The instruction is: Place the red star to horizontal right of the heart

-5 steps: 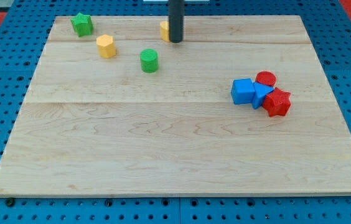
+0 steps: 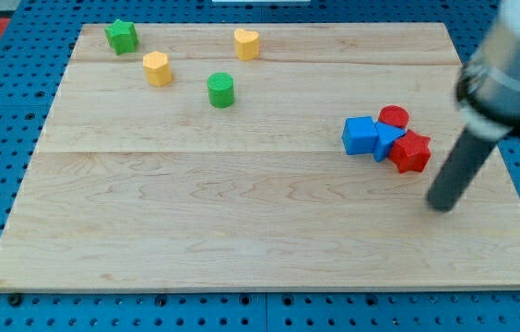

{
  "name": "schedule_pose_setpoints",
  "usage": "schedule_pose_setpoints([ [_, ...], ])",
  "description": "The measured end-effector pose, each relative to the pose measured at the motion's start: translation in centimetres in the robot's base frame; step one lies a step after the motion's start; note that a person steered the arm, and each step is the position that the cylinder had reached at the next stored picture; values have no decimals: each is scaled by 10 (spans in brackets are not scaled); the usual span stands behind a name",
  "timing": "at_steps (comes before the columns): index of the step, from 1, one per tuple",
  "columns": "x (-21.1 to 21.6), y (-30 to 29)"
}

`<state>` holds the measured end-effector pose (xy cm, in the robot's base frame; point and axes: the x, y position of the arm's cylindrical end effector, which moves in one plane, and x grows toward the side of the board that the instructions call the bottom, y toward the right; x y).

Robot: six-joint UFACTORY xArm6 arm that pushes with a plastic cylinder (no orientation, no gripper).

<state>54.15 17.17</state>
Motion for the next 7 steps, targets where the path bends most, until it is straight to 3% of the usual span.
schedule_pose_setpoints([
  [1,-22,-12],
  [2,-67,34],
  [3,-111,45],
  [5,-159,25],
  [6,-140,52],
  [7,-103,27],
])
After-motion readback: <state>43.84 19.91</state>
